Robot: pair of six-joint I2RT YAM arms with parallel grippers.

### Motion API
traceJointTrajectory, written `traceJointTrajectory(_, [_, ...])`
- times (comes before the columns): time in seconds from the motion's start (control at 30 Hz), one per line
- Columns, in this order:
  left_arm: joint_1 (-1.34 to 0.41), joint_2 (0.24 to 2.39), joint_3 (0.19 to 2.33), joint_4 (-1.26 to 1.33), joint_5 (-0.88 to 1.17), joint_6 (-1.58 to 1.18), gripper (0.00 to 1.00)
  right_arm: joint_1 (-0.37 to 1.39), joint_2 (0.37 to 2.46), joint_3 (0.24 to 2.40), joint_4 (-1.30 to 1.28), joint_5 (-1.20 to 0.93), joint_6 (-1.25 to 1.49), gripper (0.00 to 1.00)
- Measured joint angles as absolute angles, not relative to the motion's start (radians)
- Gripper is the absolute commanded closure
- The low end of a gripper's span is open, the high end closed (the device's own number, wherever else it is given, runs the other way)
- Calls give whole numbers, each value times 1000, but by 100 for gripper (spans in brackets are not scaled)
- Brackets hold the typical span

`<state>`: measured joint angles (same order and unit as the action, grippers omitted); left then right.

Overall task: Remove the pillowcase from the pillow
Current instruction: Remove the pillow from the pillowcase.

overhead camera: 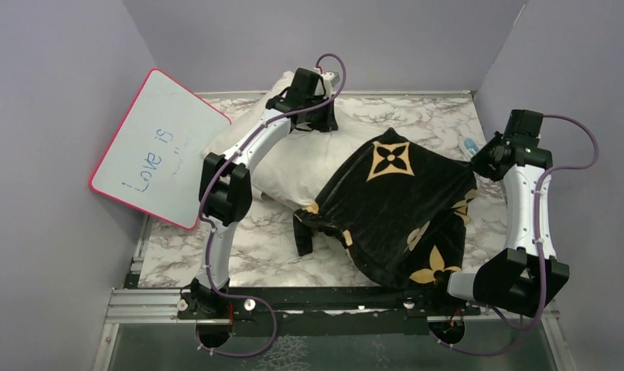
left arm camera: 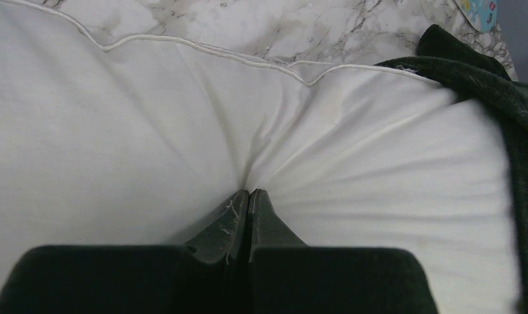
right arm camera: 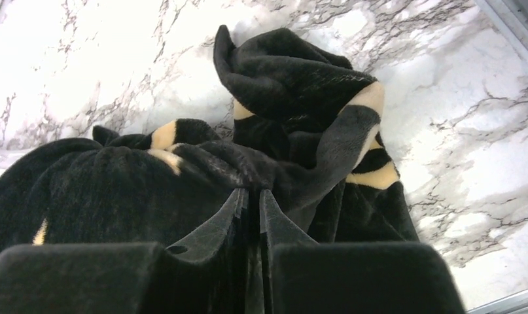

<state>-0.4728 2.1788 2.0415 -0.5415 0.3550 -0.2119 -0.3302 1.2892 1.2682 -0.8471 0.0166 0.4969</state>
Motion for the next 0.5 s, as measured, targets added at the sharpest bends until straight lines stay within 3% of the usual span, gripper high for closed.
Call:
traceJointTrajectory(0.1, [-470,2179,2039,-540,352,-225,100,-354,1279,1257,-840,-21,487,62])
traceJointTrajectory(0.17, [-463,2179,2037,-538,353,-232,100,-380,1251,1227,-826,-86,480,41])
traceJointTrajectory(0.37, [-451,2175,2024,-527,378,-247,100,-389,1123,1046,-799,-366,478,34])
traceJointTrajectory(0.5, [-448,2161,2004,-517,391,-247,100,-388,1034,910,-802,-530,480,24])
